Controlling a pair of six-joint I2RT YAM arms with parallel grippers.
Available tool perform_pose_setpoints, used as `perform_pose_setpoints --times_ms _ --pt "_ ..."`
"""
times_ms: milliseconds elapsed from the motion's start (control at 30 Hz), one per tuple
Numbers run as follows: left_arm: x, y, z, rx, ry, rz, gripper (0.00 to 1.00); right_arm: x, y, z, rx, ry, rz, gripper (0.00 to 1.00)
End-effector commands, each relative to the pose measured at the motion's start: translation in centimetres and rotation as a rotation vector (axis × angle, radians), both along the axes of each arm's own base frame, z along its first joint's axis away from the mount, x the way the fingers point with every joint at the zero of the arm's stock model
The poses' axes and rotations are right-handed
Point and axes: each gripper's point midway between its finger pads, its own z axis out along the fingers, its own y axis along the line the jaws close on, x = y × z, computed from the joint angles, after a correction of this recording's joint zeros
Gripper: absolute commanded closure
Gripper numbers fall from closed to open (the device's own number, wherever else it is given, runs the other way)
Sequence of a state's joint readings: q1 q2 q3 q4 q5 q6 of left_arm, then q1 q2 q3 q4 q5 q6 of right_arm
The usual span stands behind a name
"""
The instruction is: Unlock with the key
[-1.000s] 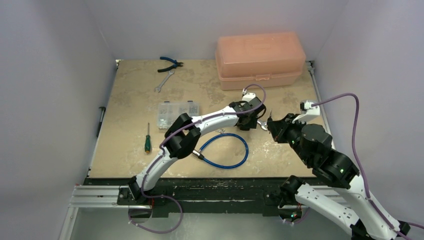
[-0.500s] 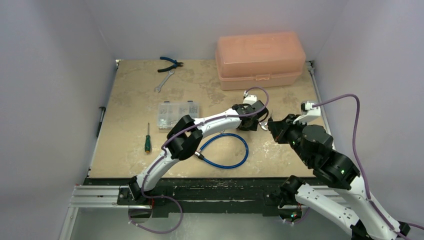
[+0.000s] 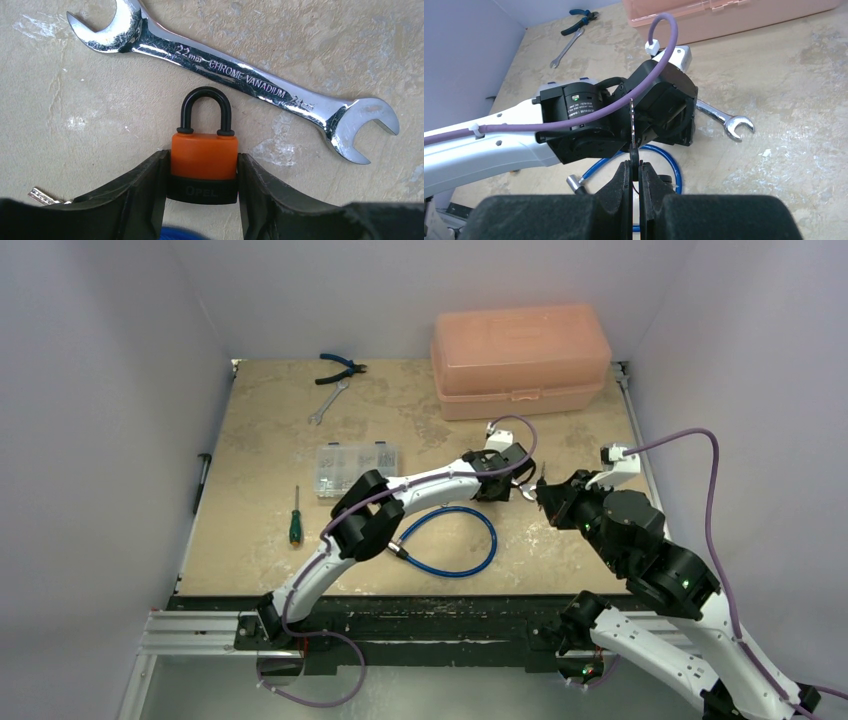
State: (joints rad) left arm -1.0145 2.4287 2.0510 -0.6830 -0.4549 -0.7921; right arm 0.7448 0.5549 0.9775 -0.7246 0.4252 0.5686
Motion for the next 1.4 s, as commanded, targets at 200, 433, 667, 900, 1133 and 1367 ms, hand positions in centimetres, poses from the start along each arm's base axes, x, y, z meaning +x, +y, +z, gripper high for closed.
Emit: perform_pose_setpoints --times_ms 200,433,667,900,1133,1367 --pt "-0.2 0.0 5.9 -0.309 -0.077 0.031 1.0 -0.1 0.0 1.3 0.064 -0.028 -0.011 1.0" --pt "0.2 2.2 11.0 -0.462 -0.13 0.096 1.0 -0.2 0.4 2.5 0.098 -0.058 0.014 1.0" --pt "0.1 5.2 16.0 -0.601 -0.173 0.129 1.0 0.4 1.9 2.0 0.119 -0.033 0.041 1.0" --pt "-2.6 13.1 17.6 -0.463 -0.212 0.177 1.0 1.4 4.9 0.9 0.161 0.011 0.107 1.0" --pt "-6.0 24.5 13.6 -0.102 -0.151 0.286 1.0 3.1 7.5 -0.8 0.16 0.054 0.141 1.0" --pt "-10.0 30.1 7.0 0.015 -0.023 0.337 1.0 3.4 9.2 -1.7 0.182 0.09 0.181 1.0"
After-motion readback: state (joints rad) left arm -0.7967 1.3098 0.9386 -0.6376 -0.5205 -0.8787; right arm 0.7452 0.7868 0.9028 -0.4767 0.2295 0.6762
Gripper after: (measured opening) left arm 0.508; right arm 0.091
